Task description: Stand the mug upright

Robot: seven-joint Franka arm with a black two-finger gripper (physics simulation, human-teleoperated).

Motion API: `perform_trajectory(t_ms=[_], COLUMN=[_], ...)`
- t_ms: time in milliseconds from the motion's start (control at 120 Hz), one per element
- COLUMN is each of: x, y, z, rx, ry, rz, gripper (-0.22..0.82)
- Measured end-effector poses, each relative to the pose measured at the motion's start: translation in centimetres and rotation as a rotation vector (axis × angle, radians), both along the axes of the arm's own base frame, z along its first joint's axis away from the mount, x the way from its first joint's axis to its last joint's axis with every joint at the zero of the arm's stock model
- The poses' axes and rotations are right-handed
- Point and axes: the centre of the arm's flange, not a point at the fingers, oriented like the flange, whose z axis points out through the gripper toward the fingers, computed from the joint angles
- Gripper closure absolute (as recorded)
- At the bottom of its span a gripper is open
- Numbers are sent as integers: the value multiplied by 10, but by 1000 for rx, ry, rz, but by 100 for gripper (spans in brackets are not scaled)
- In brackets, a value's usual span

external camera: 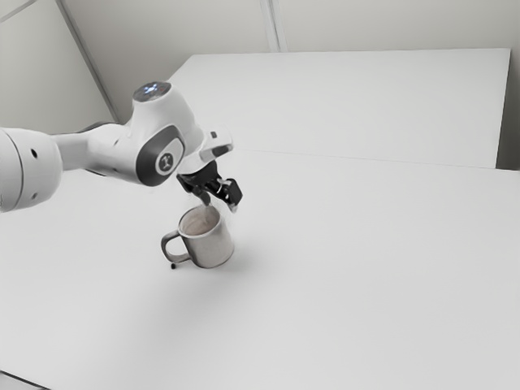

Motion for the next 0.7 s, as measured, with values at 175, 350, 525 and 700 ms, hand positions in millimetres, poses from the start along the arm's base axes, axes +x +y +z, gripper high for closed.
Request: perform_trajectory(t_ms=[175,350,525,700], x=[54,53,37,18], y=[37,50,65,88], z=[68,128,195,214], rx=[15,27,32,31], ry=[-13,50,36,75], rz=[32,6,-14,-13], gripper=[7,4,3,2])
